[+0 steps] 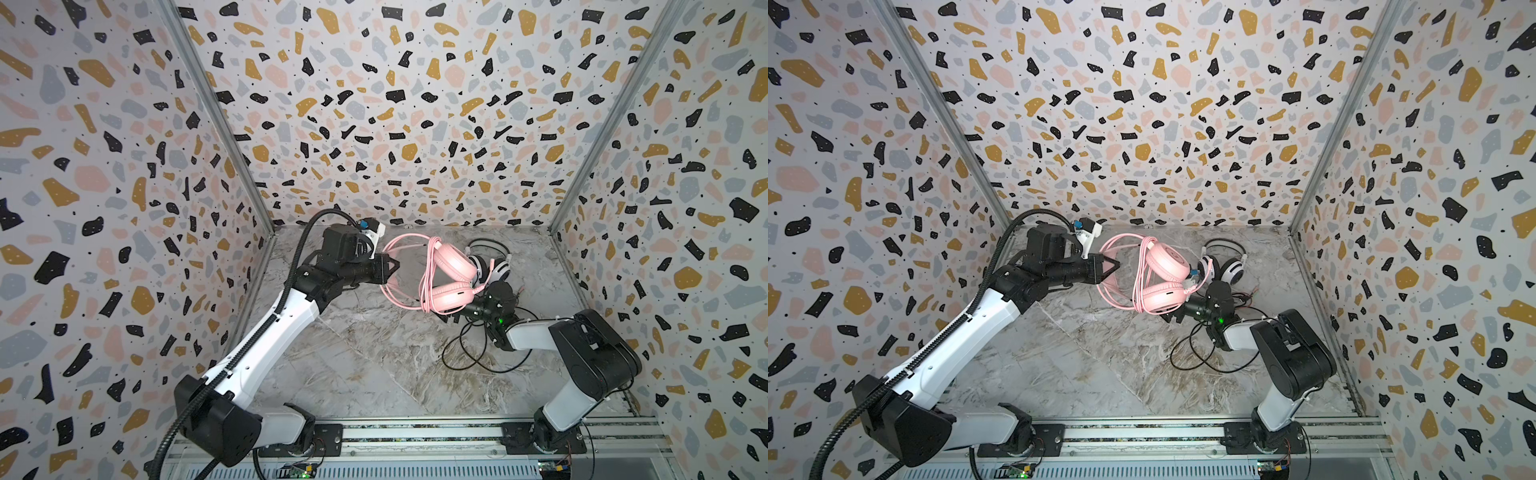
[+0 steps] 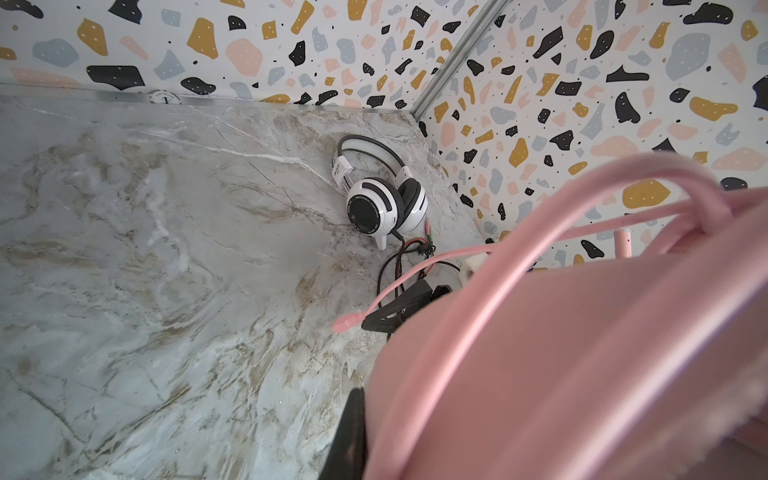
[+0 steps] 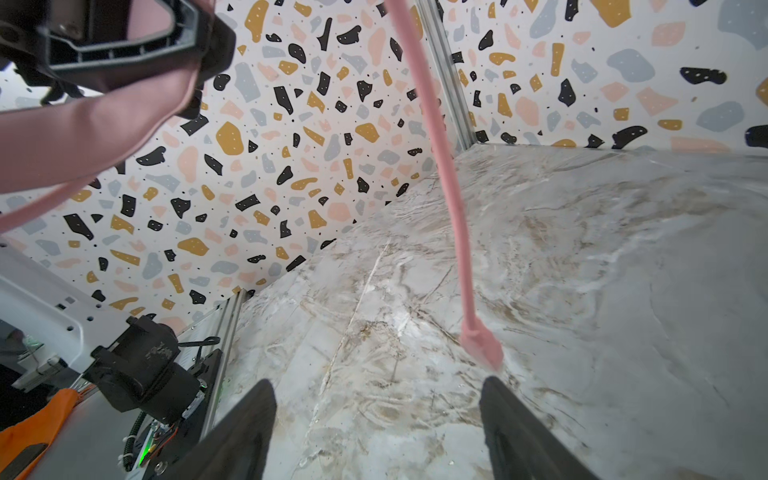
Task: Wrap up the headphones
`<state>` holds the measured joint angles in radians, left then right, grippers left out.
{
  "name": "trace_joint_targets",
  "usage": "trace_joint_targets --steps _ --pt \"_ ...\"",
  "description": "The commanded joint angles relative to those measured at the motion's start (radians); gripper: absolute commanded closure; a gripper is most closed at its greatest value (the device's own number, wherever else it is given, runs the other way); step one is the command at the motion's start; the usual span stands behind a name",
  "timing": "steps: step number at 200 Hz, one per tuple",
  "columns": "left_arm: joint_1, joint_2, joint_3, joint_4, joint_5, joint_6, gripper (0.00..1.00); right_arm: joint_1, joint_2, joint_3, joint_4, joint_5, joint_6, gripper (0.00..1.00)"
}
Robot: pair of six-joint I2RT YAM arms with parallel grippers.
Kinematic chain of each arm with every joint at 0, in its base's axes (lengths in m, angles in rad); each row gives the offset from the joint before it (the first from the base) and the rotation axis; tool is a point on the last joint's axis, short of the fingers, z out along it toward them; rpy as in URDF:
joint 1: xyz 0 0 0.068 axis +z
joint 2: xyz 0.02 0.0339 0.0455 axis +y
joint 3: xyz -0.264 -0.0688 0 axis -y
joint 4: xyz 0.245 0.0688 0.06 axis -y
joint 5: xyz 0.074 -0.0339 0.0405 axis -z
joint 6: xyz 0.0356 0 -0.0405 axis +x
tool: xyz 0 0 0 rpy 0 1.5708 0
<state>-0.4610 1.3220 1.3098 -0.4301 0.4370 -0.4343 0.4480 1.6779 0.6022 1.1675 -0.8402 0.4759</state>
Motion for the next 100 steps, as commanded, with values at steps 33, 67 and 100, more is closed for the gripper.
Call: trace_joint_targets --steps 33,67,100 --pt "-0.002 -0.04 0.048 0.072 0.058 -0.04 1.0 -0.001 0.024 0.064 0.078 -0.035 0.042 0.26" --pt "-0.002 -0.037 0.065 0.061 0.056 -0.04 1.0 -0.009 0.016 0.103 -0.027 -0.01 -0.013 0.26" --pt "-0.003 -0.035 0.07 0.058 0.051 -0.04 1.0 -0.01 0.013 0.12 -0.061 -0.014 -0.023 0.29"
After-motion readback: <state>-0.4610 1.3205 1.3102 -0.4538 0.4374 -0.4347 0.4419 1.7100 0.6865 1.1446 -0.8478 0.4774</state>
